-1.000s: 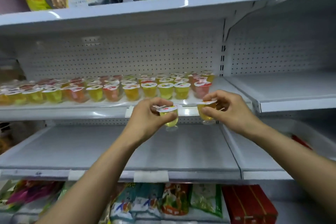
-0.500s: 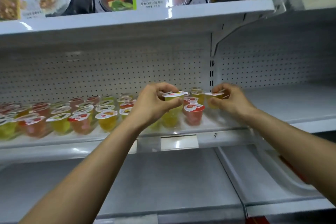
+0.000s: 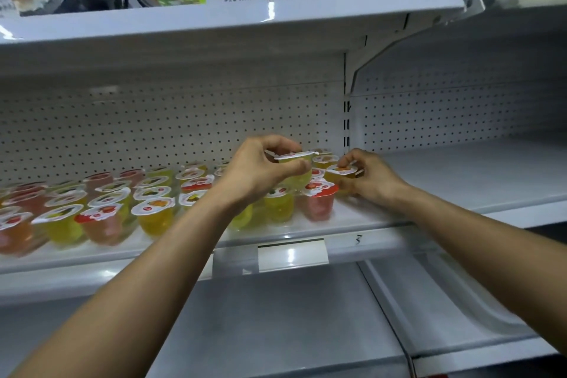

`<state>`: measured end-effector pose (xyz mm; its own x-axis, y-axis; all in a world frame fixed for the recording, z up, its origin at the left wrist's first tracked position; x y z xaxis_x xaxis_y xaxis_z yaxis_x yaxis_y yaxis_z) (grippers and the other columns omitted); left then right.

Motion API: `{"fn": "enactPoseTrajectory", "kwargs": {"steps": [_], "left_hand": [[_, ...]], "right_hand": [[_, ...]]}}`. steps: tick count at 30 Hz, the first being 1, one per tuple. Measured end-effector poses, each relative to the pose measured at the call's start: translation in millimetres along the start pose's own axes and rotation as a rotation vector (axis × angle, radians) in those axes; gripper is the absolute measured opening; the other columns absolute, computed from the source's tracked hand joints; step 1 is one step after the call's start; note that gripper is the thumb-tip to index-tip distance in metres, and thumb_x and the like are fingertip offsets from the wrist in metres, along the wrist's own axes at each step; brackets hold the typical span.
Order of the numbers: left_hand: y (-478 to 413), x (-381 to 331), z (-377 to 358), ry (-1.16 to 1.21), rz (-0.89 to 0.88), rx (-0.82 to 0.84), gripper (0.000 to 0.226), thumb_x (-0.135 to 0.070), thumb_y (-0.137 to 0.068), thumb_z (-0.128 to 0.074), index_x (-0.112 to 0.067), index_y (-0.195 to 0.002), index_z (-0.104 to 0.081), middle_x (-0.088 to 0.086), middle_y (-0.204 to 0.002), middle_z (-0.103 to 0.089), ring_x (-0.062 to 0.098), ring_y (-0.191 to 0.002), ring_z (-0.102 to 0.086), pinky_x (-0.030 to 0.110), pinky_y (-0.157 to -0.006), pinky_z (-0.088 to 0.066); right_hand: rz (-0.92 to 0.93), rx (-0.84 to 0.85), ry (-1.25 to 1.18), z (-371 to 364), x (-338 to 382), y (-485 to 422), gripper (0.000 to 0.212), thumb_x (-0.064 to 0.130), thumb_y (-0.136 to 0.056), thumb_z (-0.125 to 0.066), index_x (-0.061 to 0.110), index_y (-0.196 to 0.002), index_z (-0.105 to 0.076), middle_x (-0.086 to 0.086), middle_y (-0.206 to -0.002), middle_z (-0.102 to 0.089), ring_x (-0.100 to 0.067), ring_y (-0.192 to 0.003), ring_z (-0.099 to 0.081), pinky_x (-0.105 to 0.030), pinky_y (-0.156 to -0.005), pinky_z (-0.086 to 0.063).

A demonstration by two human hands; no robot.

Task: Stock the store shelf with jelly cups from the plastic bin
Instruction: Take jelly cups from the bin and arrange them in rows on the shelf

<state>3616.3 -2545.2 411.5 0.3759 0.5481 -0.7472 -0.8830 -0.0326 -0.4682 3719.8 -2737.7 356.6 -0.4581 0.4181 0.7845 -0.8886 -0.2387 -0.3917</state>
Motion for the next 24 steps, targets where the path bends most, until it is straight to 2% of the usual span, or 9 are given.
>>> {"fn": "enactPoseTrajectory", "kwargs": {"steps": [3, 5, 7, 9, 11, 13, 18, 21, 24], "left_hand": [[0, -2, -2, -0.014, 0.013, 0.007, 0.031, -0.036, -0.073, -0.083, -0.028, -0.102, -0.072, -0.005, -0.106, -0.066, 0.012, -0.086, -0.063, 0.029, -0.073, -0.057], [1, -4, -3, -0.018, 0.015, 0.005, 0.033, -0.037, -0.073, -0.083, -0.029, -0.103, -0.072, -0.005, -0.106, -0.066, 0.015, -0.09, -0.064, 0.031, -0.074, -0.058], [2, -5, -4, -0.018, 0.019, 0.005, 0.034, -0.038, -0.072, -0.083, -0.029, -0.103, -0.071, -0.003, -0.106, -0.066, 0.016, -0.091, -0.065, 0.031, -0.073, -0.058], [2, -5, -7, -0.012, 0.026, 0.004, 0.035, -0.039, -0.071, -0.083, -0.029, -0.102, -0.071, -0.001, -0.106, -0.066, 0.016, -0.091, -0.065, 0.034, -0.075, -0.059], [3, -9, -9, 0.02, 0.022, 0.002, 0.036, -0.04, -0.07, -0.084, -0.026, -0.101, -0.07, 0.001, -0.103, -0.066, 0.015, -0.088, -0.064, 0.039, -0.078, -0.058], [4, -13, -11, 0.044, 0.011, -0.007, 0.037, -0.039, -0.07, -0.084, -0.023, -0.1, -0.069, 0.001, -0.1, -0.066, 0.014, -0.083, -0.063, 0.038, -0.078, -0.057], [9, -24, -11, 0.128, -0.021, -0.041, 0.038, -0.03, -0.075, -0.083, -0.012, -0.103, -0.065, 0.005, -0.098, -0.064, 0.006, -0.068, -0.061, 0.018, -0.055, -0.052], [14, -26, -14, 0.119, -0.052, -0.037, 0.041, -0.037, -0.081, -0.076, -0.014, -0.111, -0.062, 0.003, -0.105, -0.065, 0.01, -0.083, -0.065, 0.018, -0.062, -0.054], [18, -22, -19, -0.059, -0.101, -0.022, 0.04, -0.047, -0.085, -0.069, -0.023, -0.116, -0.061, -0.005, -0.106, -0.064, 0.009, -0.093, -0.064, 0.022, -0.072, -0.054]], "right_hand": [[0.002, 0.054, 0.105, 2, 0, 0, 0.03, 0.025, -0.081, -0.077, 0.025, -0.105, -0.059, 0.001, -0.107, -0.064, -0.006, -0.078, -0.06, -0.013, -0.06, -0.043], [0.005, 0.058, 0.162, 8, 6, 2, 0.034, 0.023, -0.083, -0.073, 0.029, -0.114, -0.058, 0.003, -0.123, -0.056, -0.012, -0.105, -0.056, -0.017, -0.077, -0.044], [0.071, -0.017, 0.152, 18, 23, 8, 0.04, 0.018, -0.085, -0.069, 0.031, -0.121, -0.056, 0.001, -0.13, -0.051, -0.015, -0.12, -0.049, -0.023, -0.09, -0.04], [0.179, -0.056, 0.085, 23, 49, 19, 0.042, 0.013, -0.085, -0.066, 0.03, -0.123, -0.058, 0.002, -0.125, -0.056, -0.011, -0.116, -0.052, -0.016, -0.086, -0.04], [0.264, 0.015, 0.03, 18, 73, 32, 0.043, 0.015, -0.085, -0.068, 0.029, -0.124, -0.059, 0.003, -0.118, -0.06, -0.007, -0.107, -0.055, -0.006, -0.073, -0.04], [0.304, 0.109, 0.02, 9, 90, 42, 0.045, 0.018, -0.084, -0.069, 0.032, -0.126, -0.058, 0.004, -0.116, -0.061, -0.005, -0.102, -0.058, -0.005, -0.069, -0.042], [0.3, 0.177, -0.085, 5, 101, 55, 0.041, 0.009, -0.082, -0.072, 0.024, -0.119, -0.062, -0.003, -0.104, -0.069, -0.007, -0.089, -0.065, -0.015, -0.071, -0.051], [0.273, 0.124, -0.16, 10, 97, 58, 0.038, 0.003, -0.079, -0.074, 0.017, -0.113, -0.064, -0.009, -0.099, -0.07, -0.015, -0.087, -0.067, -0.026, -0.077, -0.057], [0.246, -0.024, -0.113, 24, 85, 58, 0.038, 0.0, -0.076, -0.075, 0.014, -0.109, -0.063, -0.012, -0.096, -0.067, -0.015, -0.08, -0.063, -0.032, -0.075, -0.056]]}}
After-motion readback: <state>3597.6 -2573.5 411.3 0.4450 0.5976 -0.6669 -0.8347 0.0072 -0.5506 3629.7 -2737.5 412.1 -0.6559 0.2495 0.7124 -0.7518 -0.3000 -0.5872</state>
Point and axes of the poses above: each hand's wrist, its own y-axis away from the middle knuckle, its own z-axis out of the back of the hand, x = y × z, the point moved 7 cm from there along -y, towards the middle knuckle
